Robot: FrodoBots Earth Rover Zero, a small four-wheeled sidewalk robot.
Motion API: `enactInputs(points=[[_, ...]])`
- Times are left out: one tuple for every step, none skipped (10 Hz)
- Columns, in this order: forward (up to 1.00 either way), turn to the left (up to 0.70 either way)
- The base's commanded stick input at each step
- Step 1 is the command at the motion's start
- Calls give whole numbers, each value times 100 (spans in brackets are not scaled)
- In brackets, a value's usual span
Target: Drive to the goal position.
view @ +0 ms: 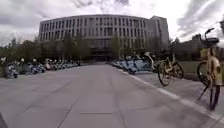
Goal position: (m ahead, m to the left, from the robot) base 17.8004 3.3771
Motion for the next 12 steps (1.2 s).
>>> enactInputs(points=[[70,1],[70,1],[70,1],[70,1],[70,1],[70,1],[70,1],[70,1],[70,1],[70,1],[70,1],[70,1]])
